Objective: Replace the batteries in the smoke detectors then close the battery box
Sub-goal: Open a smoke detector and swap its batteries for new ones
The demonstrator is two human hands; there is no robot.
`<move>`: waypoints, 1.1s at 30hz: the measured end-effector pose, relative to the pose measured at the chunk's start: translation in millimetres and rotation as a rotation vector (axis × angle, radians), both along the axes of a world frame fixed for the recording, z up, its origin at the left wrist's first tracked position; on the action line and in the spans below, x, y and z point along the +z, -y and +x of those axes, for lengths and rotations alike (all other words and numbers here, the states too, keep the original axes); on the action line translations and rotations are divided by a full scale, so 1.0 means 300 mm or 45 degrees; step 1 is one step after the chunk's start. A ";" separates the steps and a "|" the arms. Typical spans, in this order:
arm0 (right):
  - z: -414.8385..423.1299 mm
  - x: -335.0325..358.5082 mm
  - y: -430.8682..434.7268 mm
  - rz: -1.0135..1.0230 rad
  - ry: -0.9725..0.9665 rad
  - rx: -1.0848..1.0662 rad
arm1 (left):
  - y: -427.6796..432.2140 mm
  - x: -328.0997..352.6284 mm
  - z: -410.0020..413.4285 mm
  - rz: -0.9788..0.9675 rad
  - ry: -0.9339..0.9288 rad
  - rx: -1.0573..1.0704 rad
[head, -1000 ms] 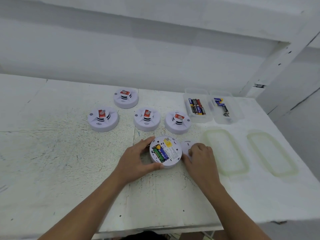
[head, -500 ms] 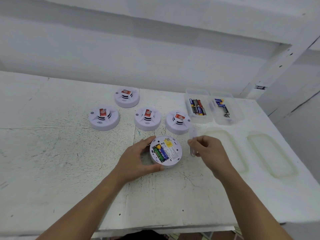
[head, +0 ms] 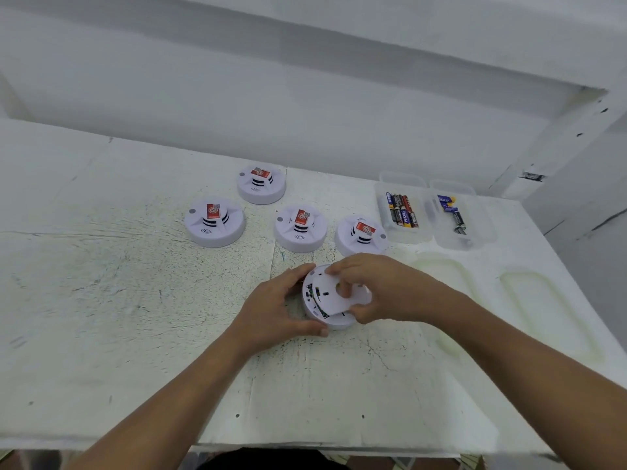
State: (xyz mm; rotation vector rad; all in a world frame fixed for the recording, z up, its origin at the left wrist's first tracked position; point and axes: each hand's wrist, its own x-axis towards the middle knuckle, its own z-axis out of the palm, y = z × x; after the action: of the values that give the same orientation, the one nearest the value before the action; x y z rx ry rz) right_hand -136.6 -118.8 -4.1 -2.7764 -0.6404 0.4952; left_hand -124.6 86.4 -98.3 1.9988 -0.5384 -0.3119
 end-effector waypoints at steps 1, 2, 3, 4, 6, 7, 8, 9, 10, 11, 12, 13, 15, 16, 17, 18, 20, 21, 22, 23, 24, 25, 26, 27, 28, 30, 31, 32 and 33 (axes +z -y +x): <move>0.008 0.006 -0.006 -0.031 -0.022 0.034 | 0.000 0.000 0.001 0.000 -0.004 0.002; 0.016 0.010 -0.011 -0.063 -0.039 0.068 | 0.000 0.000 0.001 0.000 -0.002 0.003; 0.023 0.011 -0.015 -0.093 -0.049 0.102 | 0.000 0.002 0.002 0.003 0.002 0.003; 0.030 0.009 -0.016 -0.117 -0.052 0.133 | 0.001 0.003 0.002 0.009 0.007 0.004; 0.040 0.008 -0.016 -0.152 -0.061 0.179 | 0.003 0.004 0.005 0.016 0.016 0.005; 0.041 0.008 -0.013 -0.153 -0.064 0.191 | 0.006 0.005 0.004 0.014 0.014 0.004; 0.047 0.007 -0.013 -0.141 -0.066 0.197 | 0.005 0.004 0.008 0.014 0.010 0.003; 0.044 0.010 -0.011 -0.126 -0.070 0.196 | 0.006 0.004 0.005 0.013 0.008 -0.003; 0.044 0.011 -0.009 -0.111 -0.074 0.196 | 0.006 0.002 0.007 0.015 0.007 -0.006; 0.048 0.008 -0.007 -0.092 -0.077 0.200 | 0.005 0.000 0.009 0.021 0.008 -0.004; 0.049 0.005 -0.003 -0.075 -0.078 0.203 | 0.005 -0.002 0.011 0.028 0.013 -0.001; 0.050 0.003 0.001 -0.057 -0.080 0.204 | 0.006 -0.002 0.013 0.038 0.021 -0.001; 0.049 -0.003 0.010 -0.030 -0.082 0.212 | 0.006 -0.002 0.015 0.055 0.026 0.003; 0.047 -0.007 0.012 -0.021 -0.081 0.219 | 0.005 -0.001 0.014 0.060 0.023 0.007; 0.046 -0.011 0.014 -0.009 -0.077 0.223 | 0.005 0.000 0.015 0.063 0.023 0.007; 0.044 -0.017 0.015 0.002 -0.070 0.228 | 0.005 0.001 0.015 0.064 0.026 0.008; 0.040 -0.032 0.016 0.003 -0.062 0.235 | 0.006 0.000 0.017 0.064 0.029 0.004; 0.037 -0.040 0.018 -0.002 -0.062 0.236 | 0.007 0.000 0.017 0.065 0.028 0.002; 0.033 -0.050 0.021 -0.003 -0.059 0.234 | 0.008 0.000 0.017 0.066 0.028 0.000; 0.028 -0.059 0.023 0.008 -0.057 0.228 | 0.009 -0.002 0.017 0.066 0.026 -0.001; 0.023 -0.067 0.026 0.039 -0.052 0.216 | 0.010 -0.004 0.017 0.064 0.025 -0.001; 0.017 -0.075 0.030 0.082 -0.049 0.206 | 0.010 -0.005 0.017 0.062 0.026 -0.002; 0.012 -0.084 0.035 0.120 -0.040 0.210 | 0.010 -0.005 0.017 0.063 0.028 -0.001; 0.007 -0.093 0.039 0.137 -0.028 0.229 | 0.011 -0.005 0.017 0.064 0.029 0.003; 0.003 -0.104 0.042 0.139 -0.001 0.258 | 0.011 -0.003 0.016 0.065 0.033 0.008; -0.001 -0.127 0.046 0.134 0.048 0.304 | 0.013 -0.002 0.016 0.067 0.042 0.015; -0.003 -0.137 0.047 0.134 0.059 0.309 | 0.014 -0.002 0.016 0.064 0.040 0.017; -0.004 -0.143 0.049 0.139 0.074 0.308 | 0.015 -0.001 0.016 0.060 0.036 0.017; -0.004 -0.147 0.050 0.143 0.094 0.310 | 0.015 0.000 0.016 0.053 0.033 0.016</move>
State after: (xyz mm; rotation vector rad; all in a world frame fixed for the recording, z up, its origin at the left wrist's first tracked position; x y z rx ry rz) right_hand -137.7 -133.8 -48.2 -2.6347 -0.9985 0.3908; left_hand -119.9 81.8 -98.4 2.0484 -0.5396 -0.2921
